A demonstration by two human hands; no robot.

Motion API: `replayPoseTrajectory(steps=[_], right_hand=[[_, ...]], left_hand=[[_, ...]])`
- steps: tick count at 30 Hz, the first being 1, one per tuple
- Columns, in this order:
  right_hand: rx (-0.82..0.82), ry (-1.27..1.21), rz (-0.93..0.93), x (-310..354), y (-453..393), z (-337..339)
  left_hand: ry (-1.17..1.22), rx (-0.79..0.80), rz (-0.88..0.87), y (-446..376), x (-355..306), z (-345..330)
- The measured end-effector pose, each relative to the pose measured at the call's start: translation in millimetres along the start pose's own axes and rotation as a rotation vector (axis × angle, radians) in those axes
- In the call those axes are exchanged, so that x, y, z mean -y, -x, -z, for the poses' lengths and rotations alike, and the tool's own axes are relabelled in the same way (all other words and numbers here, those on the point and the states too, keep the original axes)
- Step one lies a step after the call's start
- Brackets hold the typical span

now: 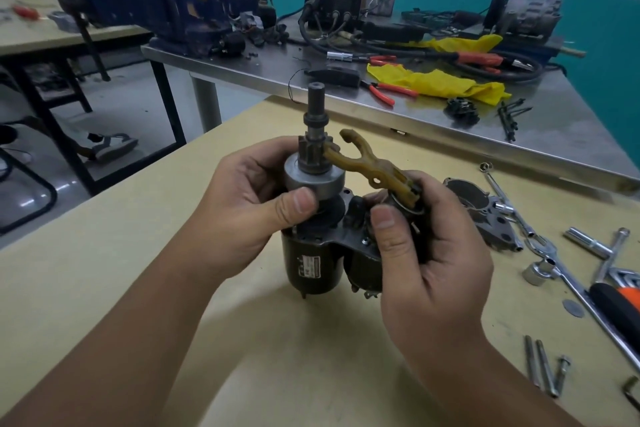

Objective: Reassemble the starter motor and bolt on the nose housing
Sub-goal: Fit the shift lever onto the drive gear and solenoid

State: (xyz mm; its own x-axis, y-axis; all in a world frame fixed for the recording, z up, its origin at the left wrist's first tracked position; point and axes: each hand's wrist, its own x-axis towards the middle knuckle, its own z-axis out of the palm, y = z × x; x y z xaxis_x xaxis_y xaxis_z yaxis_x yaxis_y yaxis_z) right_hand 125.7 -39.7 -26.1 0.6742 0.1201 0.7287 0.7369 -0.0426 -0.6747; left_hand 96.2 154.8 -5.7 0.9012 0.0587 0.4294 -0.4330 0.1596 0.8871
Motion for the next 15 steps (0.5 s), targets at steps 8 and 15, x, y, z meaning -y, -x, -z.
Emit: replayPoseTrajectory(steps=[8,15], right_hand=[[-0.014,-0.071,-0.031,-1.0,5.2,-2.5],[-0.077,-0.092,-0.098,-0.7,5.5,-8.1]], left_hand=[[-0.026,-0.001,-0.047,-0.2,-5.3,-8.6],[-0.37,0.011,-0.189,-0.7,-8.5,-14.4]])
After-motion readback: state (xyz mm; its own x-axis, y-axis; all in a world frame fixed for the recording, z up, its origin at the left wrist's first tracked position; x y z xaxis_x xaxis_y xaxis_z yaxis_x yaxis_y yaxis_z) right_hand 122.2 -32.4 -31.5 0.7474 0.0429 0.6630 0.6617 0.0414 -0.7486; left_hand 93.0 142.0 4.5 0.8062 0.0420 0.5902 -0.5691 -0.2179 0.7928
